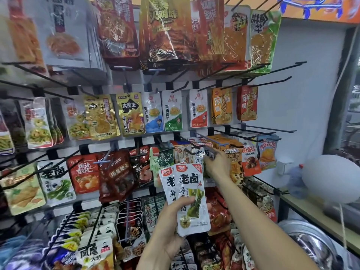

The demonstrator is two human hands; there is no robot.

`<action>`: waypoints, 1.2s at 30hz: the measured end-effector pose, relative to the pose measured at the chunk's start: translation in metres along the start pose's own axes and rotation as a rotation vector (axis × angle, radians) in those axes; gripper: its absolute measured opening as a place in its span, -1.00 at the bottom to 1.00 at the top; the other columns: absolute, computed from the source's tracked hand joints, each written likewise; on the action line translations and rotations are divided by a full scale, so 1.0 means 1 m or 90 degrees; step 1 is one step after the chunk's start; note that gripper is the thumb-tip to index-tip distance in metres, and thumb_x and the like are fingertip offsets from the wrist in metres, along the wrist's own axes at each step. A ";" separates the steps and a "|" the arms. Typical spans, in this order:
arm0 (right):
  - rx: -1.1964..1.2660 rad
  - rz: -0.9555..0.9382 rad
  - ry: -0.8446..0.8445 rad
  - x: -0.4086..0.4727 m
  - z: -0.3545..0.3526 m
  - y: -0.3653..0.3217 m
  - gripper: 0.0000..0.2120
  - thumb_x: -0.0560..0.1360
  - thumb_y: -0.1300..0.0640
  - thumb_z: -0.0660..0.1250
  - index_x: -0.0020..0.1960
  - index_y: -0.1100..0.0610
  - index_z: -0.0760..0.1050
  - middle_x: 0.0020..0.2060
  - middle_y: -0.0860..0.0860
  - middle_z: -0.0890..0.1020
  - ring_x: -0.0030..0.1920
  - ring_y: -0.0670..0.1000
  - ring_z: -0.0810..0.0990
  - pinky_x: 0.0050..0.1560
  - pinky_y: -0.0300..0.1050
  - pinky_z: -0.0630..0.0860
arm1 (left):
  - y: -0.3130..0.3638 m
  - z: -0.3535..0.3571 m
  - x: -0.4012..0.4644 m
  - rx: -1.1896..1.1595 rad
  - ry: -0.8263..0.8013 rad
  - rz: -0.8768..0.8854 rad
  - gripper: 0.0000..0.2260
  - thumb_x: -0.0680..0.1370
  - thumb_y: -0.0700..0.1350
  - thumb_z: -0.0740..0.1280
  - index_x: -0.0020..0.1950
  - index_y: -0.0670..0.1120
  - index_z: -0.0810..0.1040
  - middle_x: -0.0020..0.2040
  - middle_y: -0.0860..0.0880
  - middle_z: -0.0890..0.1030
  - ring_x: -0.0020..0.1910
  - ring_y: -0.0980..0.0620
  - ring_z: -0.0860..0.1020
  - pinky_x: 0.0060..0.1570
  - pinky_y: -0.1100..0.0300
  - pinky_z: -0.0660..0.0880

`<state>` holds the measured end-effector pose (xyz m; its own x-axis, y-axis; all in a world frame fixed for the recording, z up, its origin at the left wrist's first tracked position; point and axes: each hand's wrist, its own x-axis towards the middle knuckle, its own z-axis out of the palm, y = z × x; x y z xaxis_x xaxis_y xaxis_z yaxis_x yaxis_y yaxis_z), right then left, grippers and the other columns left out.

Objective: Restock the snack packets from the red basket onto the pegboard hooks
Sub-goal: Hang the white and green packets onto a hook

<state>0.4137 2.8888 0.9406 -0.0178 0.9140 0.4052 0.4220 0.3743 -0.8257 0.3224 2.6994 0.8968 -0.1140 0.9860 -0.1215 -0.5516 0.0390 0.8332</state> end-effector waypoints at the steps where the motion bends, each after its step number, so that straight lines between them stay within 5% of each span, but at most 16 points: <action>1: 0.029 0.005 -0.005 -0.005 -0.003 0.002 -0.60 0.61 0.16 0.41 0.41 -0.09 0.54 0.19 -0.09 0.62 -0.26 -0.05 0.58 -0.19 -0.25 0.54 | -0.001 -0.002 0.002 0.002 0.002 -0.001 -0.46 0.46 -0.23 0.48 0.44 -0.24 0.53 0.22 -0.38 0.66 0.11 -0.34 0.71 -0.11 -0.16 0.71; 7: 0.186 0.057 0.011 -0.058 -0.034 0.006 -0.71 0.59 0.08 0.46 0.30 0.04 0.61 0.08 -0.06 0.70 0.09 0.00 0.69 0.08 -0.18 0.55 | -0.007 -0.002 0.005 0.000 0.028 0.004 -0.21 0.27 -0.20 0.68 0.47 -0.20 0.52 0.28 -0.33 0.65 0.24 -0.35 0.66 0.28 -0.37 0.55; 11: 0.334 0.070 -0.051 -0.106 -0.049 0.003 -0.62 0.42 -0.24 0.54 0.08 0.00 0.67 -0.04 -0.06 0.74 0.03 -0.03 0.71 0.09 -0.05 0.62 | -0.009 0.000 0.007 0.018 0.033 0.001 -0.48 0.39 -0.29 0.58 0.35 -0.26 0.61 0.15 -0.26 0.73 0.06 -0.26 0.74 -0.08 -0.09 0.71; 15: 0.354 0.072 -0.068 -0.121 -0.054 0.000 -0.58 0.37 -0.07 0.63 0.14 0.03 0.59 -0.04 0.02 0.71 -0.04 -0.04 0.72 -0.05 -0.20 0.61 | -0.012 0.005 0.007 0.048 0.061 0.021 -0.40 0.36 -0.31 0.59 0.39 -0.23 0.58 0.18 -0.27 0.71 0.16 -0.35 0.69 0.21 -0.32 0.60; 18: 0.343 0.074 -0.066 -0.125 -0.052 0.002 -0.54 0.37 0.06 0.66 0.14 0.03 0.50 -0.09 0.05 0.69 -0.07 0.01 0.71 -0.06 -0.19 0.60 | -0.015 0.008 0.004 0.061 0.081 0.025 -0.41 0.37 -0.29 0.59 0.40 -0.20 0.58 0.17 -0.26 0.72 0.13 -0.35 0.70 0.13 -0.27 0.65; 23: 0.372 0.081 -0.026 -0.125 -0.050 0.009 -0.58 0.44 0.13 0.61 0.13 0.03 0.42 -0.04 0.04 0.65 -0.08 -0.03 0.68 -0.17 -0.28 0.51 | -0.013 0.019 -0.005 -0.024 0.066 0.000 -0.50 0.53 0.12 0.48 0.40 -0.10 0.59 0.15 -0.24 0.73 0.13 -0.29 0.72 0.24 -0.31 0.59; 27: 0.399 0.059 0.024 -0.115 -0.052 0.011 -0.71 0.49 0.13 0.56 0.10 0.00 0.50 0.08 -0.03 0.62 0.08 -0.04 0.62 -0.02 -0.23 0.49 | -0.007 0.027 -0.012 -0.007 0.113 0.007 -0.49 0.57 0.14 0.45 0.46 -0.01 0.48 -0.28 0.03 0.75 -0.12 -0.15 0.77 -0.14 -0.15 0.71; 29: 0.401 0.015 0.057 -0.104 -0.057 0.009 -0.74 0.50 0.14 0.55 0.11 -0.01 0.54 0.11 -0.07 0.62 0.13 -0.10 0.59 0.10 -0.21 0.50 | -0.003 0.028 -0.015 0.013 0.127 0.008 -0.58 0.60 0.13 0.42 0.42 0.05 0.48 -0.40 0.13 0.68 -0.34 0.03 0.74 -0.01 -0.18 0.69; 31: 0.389 -0.004 0.079 -0.092 -0.059 0.009 -0.76 0.51 0.12 0.54 0.12 -0.01 0.57 0.13 -0.07 0.63 0.15 -0.10 0.58 0.14 -0.16 0.51 | 0.000 0.028 -0.013 -0.006 0.134 -0.008 -0.57 0.56 0.16 0.46 0.39 0.09 0.50 -0.17 0.11 0.65 -0.31 0.08 0.69 0.13 -0.29 0.64; 33: 0.373 -0.002 0.092 -0.081 -0.059 0.010 -0.77 0.51 0.09 0.54 0.13 -0.03 0.61 0.14 -0.05 0.64 0.15 -0.06 0.59 0.15 -0.11 0.52 | 0.002 0.023 -0.009 0.006 0.125 0.001 -0.46 0.47 0.23 0.53 0.38 0.09 0.51 0.18 0.03 0.53 -0.03 0.02 0.60 0.20 -0.34 0.60; 36: 0.326 -0.015 0.087 -0.067 -0.057 0.010 -0.76 0.52 0.11 0.54 0.16 -0.05 0.65 0.12 -0.11 0.65 0.19 -0.05 0.58 0.20 -0.13 0.51 | 0.003 0.019 -0.006 0.028 0.126 0.016 -0.23 0.38 0.28 0.59 0.52 0.08 0.48 0.49 0.00 0.44 0.21 0.01 0.51 0.12 -0.28 0.65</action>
<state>0.4713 2.8221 0.9272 0.1103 0.8887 0.4450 -0.0751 0.4539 -0.8879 0.3372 2.6970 0.9104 -0.2894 0.9360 -0.2005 -0.5105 0.0262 0.8595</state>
